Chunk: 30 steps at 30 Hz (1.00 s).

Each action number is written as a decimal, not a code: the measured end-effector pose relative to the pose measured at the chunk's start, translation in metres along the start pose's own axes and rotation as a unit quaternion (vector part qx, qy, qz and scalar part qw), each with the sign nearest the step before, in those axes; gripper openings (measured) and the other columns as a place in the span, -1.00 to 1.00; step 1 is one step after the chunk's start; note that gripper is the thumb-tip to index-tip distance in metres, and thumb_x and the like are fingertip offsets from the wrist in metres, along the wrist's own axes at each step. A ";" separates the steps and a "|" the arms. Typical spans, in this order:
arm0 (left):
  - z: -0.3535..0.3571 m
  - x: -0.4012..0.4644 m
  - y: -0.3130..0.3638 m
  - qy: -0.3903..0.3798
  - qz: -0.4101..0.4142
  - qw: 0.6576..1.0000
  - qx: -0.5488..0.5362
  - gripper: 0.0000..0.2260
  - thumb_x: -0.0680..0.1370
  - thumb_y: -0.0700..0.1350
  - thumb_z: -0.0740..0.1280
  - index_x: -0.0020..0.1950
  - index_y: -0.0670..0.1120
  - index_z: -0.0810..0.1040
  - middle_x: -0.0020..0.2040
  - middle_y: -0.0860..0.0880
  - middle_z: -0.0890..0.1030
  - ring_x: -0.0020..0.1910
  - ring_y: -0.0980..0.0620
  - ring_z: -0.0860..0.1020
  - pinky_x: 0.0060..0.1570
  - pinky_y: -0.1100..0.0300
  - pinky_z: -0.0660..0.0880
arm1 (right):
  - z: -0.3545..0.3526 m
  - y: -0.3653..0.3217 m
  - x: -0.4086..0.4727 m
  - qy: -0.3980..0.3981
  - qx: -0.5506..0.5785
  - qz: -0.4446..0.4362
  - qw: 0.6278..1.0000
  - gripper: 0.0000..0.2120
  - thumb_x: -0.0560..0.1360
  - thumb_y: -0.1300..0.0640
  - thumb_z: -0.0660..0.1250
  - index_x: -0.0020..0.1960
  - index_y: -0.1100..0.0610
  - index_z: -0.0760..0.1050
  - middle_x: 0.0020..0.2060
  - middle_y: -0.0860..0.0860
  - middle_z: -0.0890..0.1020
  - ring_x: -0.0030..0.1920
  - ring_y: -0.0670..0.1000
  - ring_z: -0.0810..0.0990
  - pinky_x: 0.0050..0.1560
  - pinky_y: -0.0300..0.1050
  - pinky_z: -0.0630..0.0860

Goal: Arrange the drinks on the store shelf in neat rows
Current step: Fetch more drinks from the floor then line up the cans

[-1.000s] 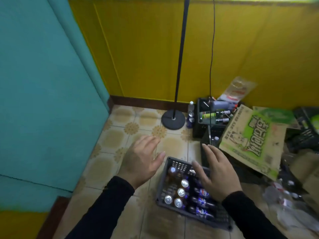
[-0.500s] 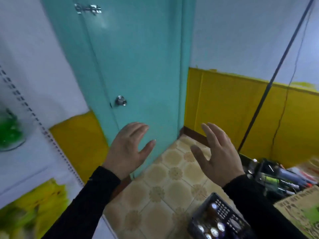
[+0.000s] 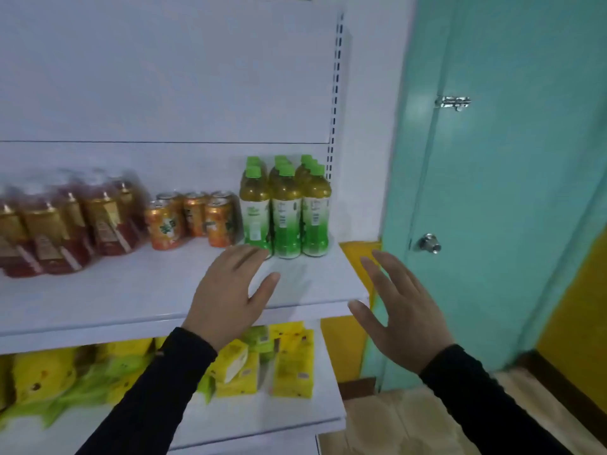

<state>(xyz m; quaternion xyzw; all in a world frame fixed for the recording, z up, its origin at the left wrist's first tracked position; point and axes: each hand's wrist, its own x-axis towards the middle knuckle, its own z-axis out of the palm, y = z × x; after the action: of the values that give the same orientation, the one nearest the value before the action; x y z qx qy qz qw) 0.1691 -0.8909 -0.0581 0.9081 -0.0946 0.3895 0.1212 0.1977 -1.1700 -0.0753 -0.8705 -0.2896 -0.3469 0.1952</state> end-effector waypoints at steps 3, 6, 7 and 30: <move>-0.012 -0.001 -0.054 0.013 -0.012 0.999 0.027 -0.54 0.60 0.12 0.21 0.22 -0.22 0.62 0.17 -0.18 0.64 0.18 -0.14 0.54 0.23 0.12 0.34 | 0.041 -0.035 0.034 0.005 0.018 -0.032 0.999 -0.42 0.61 -0.25 0.09 0.44 0.14 0.35 0.40 0.14 0.44 0.41 0.18 0.42 0.32 0.14 0.46; -0.015 0.008 -0.109 -0.003 -0.013 0.999 0.034 -0.55 0.61 0.11 0.19 0.23 -0.21 0.61 0.17 -0.17 0.64 0.18 -0.14 0.55 0.21 0.09 0.41 | 0.081 -0.070 0.067 -0.005 0.019 -0.037 0.999 -0.40 0.62 -0.25 0.07 0.43 0.17 0.38 0.40 0.15 0.45 0.42 0.18 0.41 0.34 0.12 0.44; -0.015 0.012 -0.126 -0.014 -0.015 0.999 0.035 -0.54 0.61 0.12 0.18 0.25 -0.20 0.61 0.18 -0.16 0.64 0.18 -0.16 0.56 0.20 0.06 0.46 | 0.094 -0.080 0.078 -0.009 0.017 -0.037 0.999 -0.39 0.61 -0.25 0.07 0.43 0.17 0.39 0.40 0.15 0.45 0.42 0.18 0.41 0.34 0.10 0.44; 0.075 0.134 -0.218 -0.152 -0.268 0.920 -0.241 -0.36 0.50 0.09 0.45 0.50 -0.04 0.30 0.32 -0.05 0.54 0.27 -0.05 0.52 0.21 0.12 0.44 | 0.197 -0.132 0.168 -0.118 -0.006 0.012 0.993 -0.40 0.54 -0.31 0.09 0.31 0.12 0.51 0.17 0.03 0.63 0.11 0.02 0.65 -0.01 -0.12 0.61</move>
<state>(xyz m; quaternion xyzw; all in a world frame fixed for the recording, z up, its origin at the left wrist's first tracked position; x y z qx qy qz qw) 0.3694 -0.7157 -0.0426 0.8911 0.0435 0.1649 0.4205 0.3094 -0.9011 -0.0712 -0.9097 -0.2981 -0.2413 0.1591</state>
